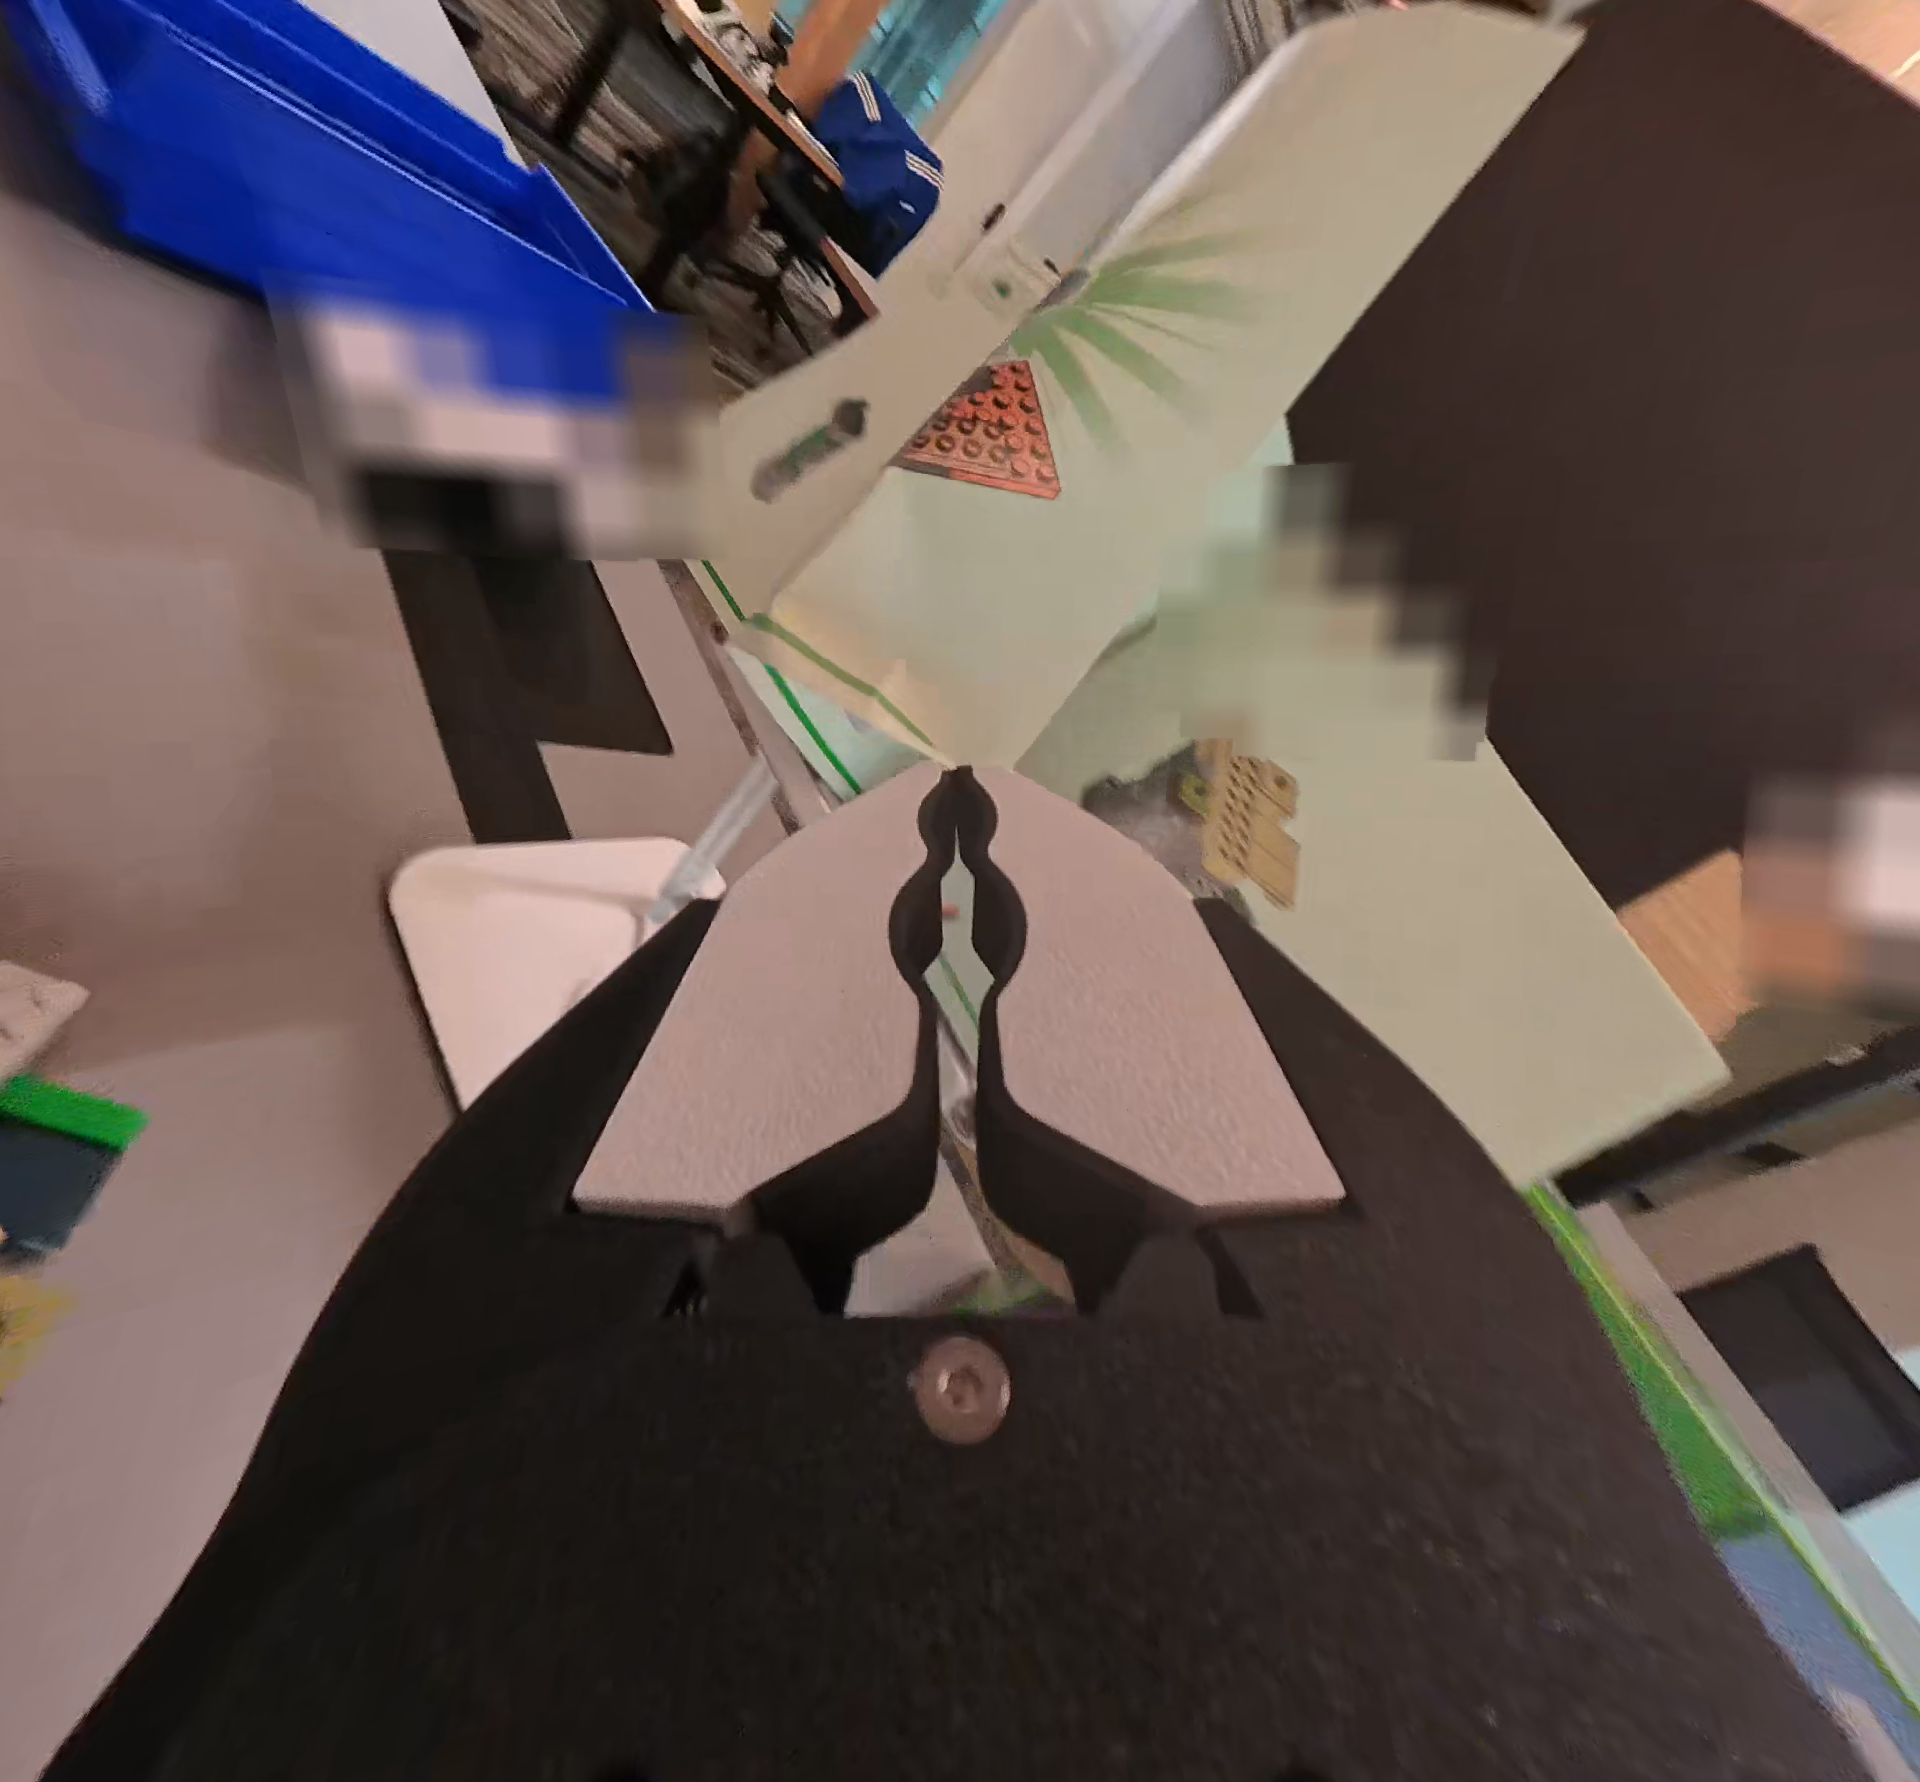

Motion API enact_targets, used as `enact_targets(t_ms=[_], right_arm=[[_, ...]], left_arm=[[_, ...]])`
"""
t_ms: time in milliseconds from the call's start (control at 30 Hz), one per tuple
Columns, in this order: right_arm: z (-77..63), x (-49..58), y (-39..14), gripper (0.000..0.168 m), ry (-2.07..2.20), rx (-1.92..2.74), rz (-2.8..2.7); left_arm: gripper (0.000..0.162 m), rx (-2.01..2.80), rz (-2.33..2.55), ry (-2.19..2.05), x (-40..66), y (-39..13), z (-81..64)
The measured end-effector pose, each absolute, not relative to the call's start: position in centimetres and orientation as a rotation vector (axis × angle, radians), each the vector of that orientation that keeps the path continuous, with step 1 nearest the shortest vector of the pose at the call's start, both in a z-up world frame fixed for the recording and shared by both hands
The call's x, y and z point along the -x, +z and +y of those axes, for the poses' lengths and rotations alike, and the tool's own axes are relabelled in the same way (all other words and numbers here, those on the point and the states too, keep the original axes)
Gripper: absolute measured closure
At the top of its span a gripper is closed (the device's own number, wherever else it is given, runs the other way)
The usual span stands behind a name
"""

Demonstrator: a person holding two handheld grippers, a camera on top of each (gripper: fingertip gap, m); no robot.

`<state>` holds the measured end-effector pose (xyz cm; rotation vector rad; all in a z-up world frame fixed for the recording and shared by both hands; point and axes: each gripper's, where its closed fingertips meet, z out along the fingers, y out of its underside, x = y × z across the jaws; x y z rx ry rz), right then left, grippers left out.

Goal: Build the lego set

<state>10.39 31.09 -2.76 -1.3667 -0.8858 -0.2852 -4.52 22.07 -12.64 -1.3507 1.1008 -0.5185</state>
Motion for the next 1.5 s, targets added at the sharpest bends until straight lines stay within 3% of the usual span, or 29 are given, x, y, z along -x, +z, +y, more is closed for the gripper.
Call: enact_targets(t_ms=[167,400,500,733,967,1133,1333,1500], right_arm=[[32.0,-5.6,-2.9,0.168,-0.248,1.326,-0.936],[34.0,-0.8,-4.2,0.168,-0.271,1.285,-0.986],[35.0,0.5,-4.9,0.168,-0.284,1.277,-0.998],[35.2,1.3,-5.2,0.168,-0.265,1.262,-0.989],[32.5,-0.9,-4.4,0.168,-0.212,1.266,-0.943],[32.9,-6.1,-5.1,0.168,-0.283,1.387,-0.871],[38.3,-8.9,-6.7,0.168,-0.429,1.561,-0.851],[42.1,-8.5,-7.7,0.168,-0.535,1.642,-0.886]], left_arm=[[0.134,1.350,0.987,-0.662,1.3,-4.7,25.7],[0.093,1.517,0.774,-0.619,1.0,1.8,34.8],[0.098,1.584,0.756,-0.555,1.0,1.1,38.1],[0.129,1.616,0.744,-0.318,3.0,-0.8,42.8],[0.132,1.696,0.732,-0.194,5.3,-3.6,47.4],[0.132,1.659,0.705,-0.138,7.8,-2.9,48.2],[0.135,1.586,0.704,-0.414,6.3,-2.9,40.8],[0.138,1.552,0.791,-0.641,4.0,-6.4,32.7]])
